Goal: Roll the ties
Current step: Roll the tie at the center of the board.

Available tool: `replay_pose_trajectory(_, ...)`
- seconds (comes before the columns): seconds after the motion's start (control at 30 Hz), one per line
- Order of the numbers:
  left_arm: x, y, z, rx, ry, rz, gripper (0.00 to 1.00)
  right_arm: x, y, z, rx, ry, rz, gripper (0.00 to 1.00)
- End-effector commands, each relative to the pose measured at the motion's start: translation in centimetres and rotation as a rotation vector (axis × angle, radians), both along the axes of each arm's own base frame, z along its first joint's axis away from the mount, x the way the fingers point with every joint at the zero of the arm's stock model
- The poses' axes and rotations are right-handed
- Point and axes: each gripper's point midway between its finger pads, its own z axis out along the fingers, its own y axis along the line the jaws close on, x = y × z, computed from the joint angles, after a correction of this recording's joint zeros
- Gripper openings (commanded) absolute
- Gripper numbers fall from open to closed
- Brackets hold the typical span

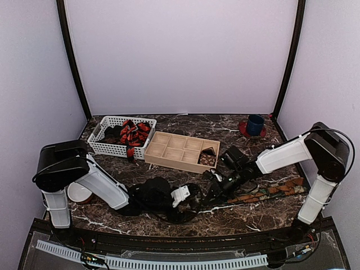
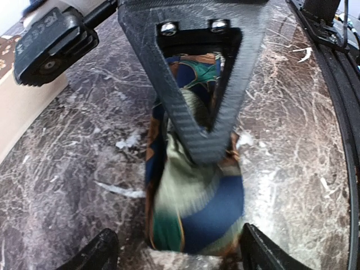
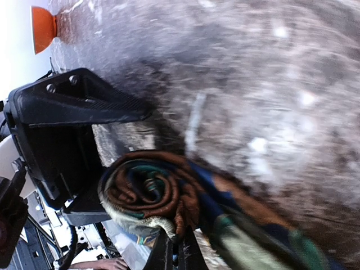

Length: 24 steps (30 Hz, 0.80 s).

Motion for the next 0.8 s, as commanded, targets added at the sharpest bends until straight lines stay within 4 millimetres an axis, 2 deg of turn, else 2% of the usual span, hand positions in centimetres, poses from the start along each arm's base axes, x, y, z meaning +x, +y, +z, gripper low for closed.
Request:
replay_pose_trajectory(0.0, -0.8, -1.1, -0.7, 0.001, 0.036, -0.058, 0.79, 0.3, -2.1, -2.0, -0.049, -0.019, -0.022, 0.00)
replay_pose_trajectory(0.17, -0.2, -2.8, -1.2, -0.018, 0.019, -0.070, 0.79, 0.7, -2.1, -1.9, -0.040, -0.030, -0.028, 0.00)
replay_pose_trajectory(0.33, 0.1, -3.6, -2.2, 0.002, 0.016, -0.085, 0.72, 1.3, -1.4, -0.8, -0.012, -0.055, -0.023, 0.00)
replay_pose_trajectory(0.4, 0.1, -3.4, -2.9, 0.020, 0.024, -0.079, 0.65, 1.5, -1.2, -0.3, 0.001, -0.063, -0.016, 0.00)
replay_pose_trajectory(0.53, -0.9, -2.1, -4.1, 0.066, 0.055, -0.095, 0.43, 2.0, -0.3, 1.2, 0.042, -0.083, -0.008, 0.00)
replay_pose_trajectory(0.67, -1.8, 0.0, -3.7, 0.076, 0.069, -0.096, 0.35, 1.8, 1.4, 3.1, 0.102, -0.084, 0.010, 0.02)
replay_pose_trajectory(0.77, -2.6, 1.3, -3.4, 0.078, 0.082, -0.103, 0.31, 0.5, 2.3, 2.6, 0.102, -0.052, 0.039, 0.06)
